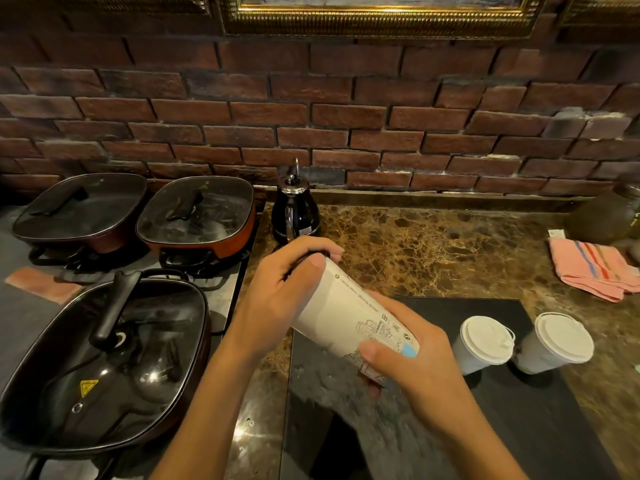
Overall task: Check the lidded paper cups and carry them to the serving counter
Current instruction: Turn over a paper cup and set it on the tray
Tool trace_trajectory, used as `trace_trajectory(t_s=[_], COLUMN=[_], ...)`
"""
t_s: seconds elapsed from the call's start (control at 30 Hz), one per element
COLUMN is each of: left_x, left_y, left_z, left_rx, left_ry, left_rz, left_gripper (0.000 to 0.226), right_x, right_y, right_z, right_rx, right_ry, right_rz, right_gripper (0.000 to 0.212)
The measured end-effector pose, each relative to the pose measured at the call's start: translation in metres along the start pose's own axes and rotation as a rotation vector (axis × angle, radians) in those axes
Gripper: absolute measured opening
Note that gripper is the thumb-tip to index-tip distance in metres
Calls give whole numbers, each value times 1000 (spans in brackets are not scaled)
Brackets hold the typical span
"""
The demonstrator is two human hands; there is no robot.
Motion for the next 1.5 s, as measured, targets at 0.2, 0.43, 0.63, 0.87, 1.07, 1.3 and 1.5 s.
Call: trace_trajectory(t_s=[0.2,0.43,0.63,0.87,1.07,1.3,1.5], left_x=[-1,-4,-1,-3,-2,0,-4], left_y=[4,6,-12,-13,-11,-19,-8], left_z=[-4,-5,-8,-3,1,0,2], left_rx=[-56,-91,73,70,27,114,68], left_ry=[-17,-72,1,-29,-38,25,-56], left_rz=[-23,-80,-32,-48,-81,2,-51], left_gripper=[39,31,45,40,39,43,43], right_x=[-6,-1,-2,-3,-2,-2,-10], right_y=[-1,32,26,41,52,27,25], right_z=[-2,-7,-9,-8,-8,1,10], right_rx=[-16,-319,-104,-204,-429,-92,-140], right_ry=[-91,-139,-118,-164,-165,-71,-164], right_rz=[-229,-730,-223,-472,-856,-148,-316], right_gripper=[64,71,59,60,72,53,55])
Point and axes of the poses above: each hand's wrist, its own z-axis towards the middle knuckle, its own x-axis out of the palm, y = z × x, the point moved 7 cm from there along z, towards the middle knuckle, and after that the axes turned 9 degrees about -z, right-handed, at the moved point
